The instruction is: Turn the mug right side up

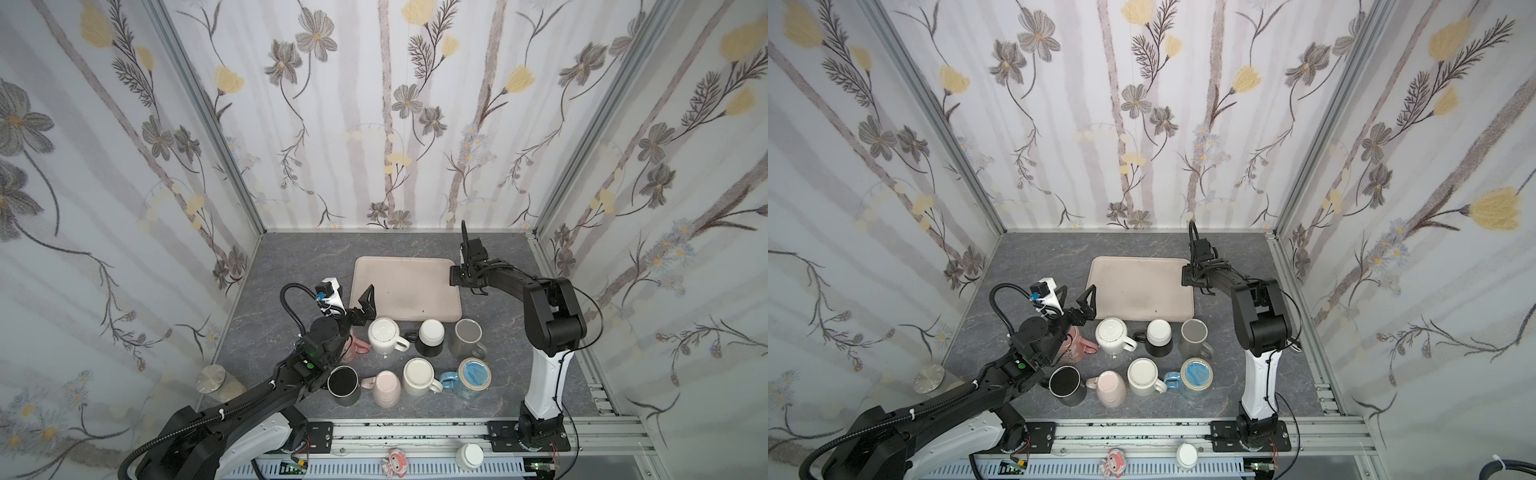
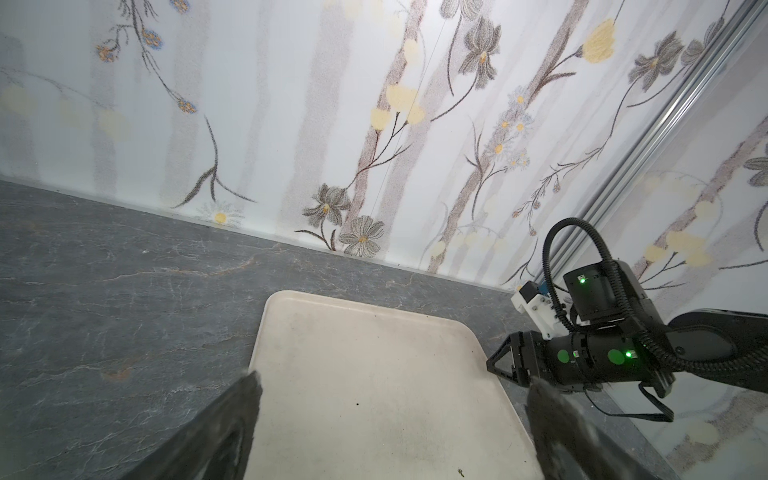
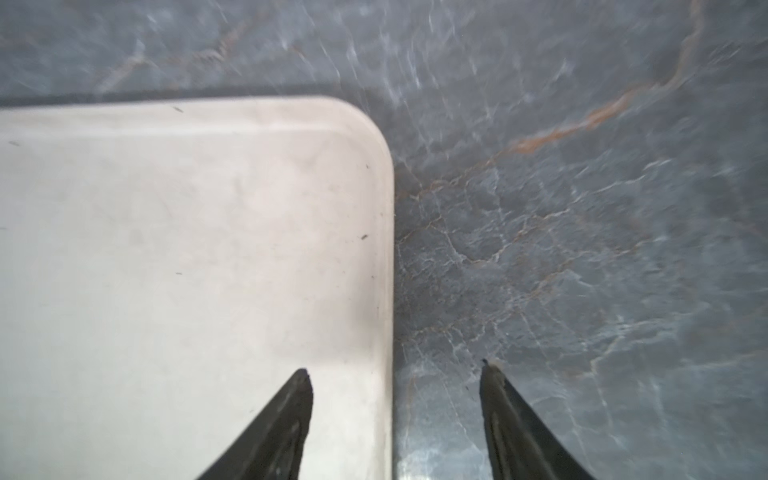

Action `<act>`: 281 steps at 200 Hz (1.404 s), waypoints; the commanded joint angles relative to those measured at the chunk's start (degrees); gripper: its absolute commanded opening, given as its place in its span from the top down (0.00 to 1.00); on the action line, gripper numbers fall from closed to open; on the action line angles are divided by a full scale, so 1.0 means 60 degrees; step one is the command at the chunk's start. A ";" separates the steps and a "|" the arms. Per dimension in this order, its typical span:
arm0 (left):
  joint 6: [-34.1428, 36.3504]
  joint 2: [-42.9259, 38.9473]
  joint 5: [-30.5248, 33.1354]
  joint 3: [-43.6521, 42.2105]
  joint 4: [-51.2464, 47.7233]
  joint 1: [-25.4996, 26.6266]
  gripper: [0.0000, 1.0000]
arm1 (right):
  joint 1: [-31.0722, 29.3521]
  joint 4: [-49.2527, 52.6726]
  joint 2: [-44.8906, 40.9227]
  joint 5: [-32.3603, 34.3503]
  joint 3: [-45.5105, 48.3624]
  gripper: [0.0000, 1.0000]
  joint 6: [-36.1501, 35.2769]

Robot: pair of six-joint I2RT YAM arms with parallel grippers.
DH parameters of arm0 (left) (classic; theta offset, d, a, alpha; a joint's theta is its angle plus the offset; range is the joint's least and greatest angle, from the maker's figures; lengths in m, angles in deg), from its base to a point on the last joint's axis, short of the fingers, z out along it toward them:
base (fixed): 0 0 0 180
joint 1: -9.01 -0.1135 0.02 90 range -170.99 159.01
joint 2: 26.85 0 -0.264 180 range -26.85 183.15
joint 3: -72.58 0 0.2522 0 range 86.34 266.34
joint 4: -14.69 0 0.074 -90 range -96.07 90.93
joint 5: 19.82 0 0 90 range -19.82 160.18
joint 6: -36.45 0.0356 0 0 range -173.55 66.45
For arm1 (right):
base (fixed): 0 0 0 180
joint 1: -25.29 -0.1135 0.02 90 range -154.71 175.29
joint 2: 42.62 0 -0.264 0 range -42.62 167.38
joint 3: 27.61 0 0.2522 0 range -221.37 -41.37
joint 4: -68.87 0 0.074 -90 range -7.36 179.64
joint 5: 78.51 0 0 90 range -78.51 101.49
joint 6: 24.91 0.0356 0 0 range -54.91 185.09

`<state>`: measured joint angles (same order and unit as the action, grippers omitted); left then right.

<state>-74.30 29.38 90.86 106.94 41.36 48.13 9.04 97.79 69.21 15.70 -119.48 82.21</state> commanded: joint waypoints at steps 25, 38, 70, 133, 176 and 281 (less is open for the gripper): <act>-0.0665 -0.0066 -0.0559 0.0500 -0.0569 -0.0015 0.00 | -0.0736 -0.1067 -0.2569 0.0824 0.1505 0.31 0.0355; -0.0844 -0.0111 -0.0754 0.0579 -0.0751 -0.0015 0.00 | -0.1002 -0.1414 -0.3717 0.1024 0.2304 0.28 0.0534; -0.1340 -0.0217 -0.1690 0.0562 -0.0824 -0.0015 0.00 | -0.1403 -0.2048 -0.6286 0.1164 0.4310 0.24 0.1156; -0.1807 -0.0011 -0.3190 0.0872 -0.1877 0.0954 0.00 | -0.1540 -0.0629 -0.9313 0.0271 0.6081 0.23 0.1506; -0.1756 -0.0007 -0.3199 0.0811 -0.2254 0.1356 0.00 | -0.1541 0.0310 -1.0019 -0.1066 0.6892 0.22 0.1906; -0.1609 0.0077 -0.2493 0.0589 -0.2801 0.1355 0.00 | -0.2279 0.2456 -0.9678 -0.0459 0.6578 0.00 0.1798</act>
<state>-84.14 29.47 74.08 110.55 24.57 56.21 -3.63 110.75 10.44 11.87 -79.46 91.83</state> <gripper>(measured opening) 0.999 0.994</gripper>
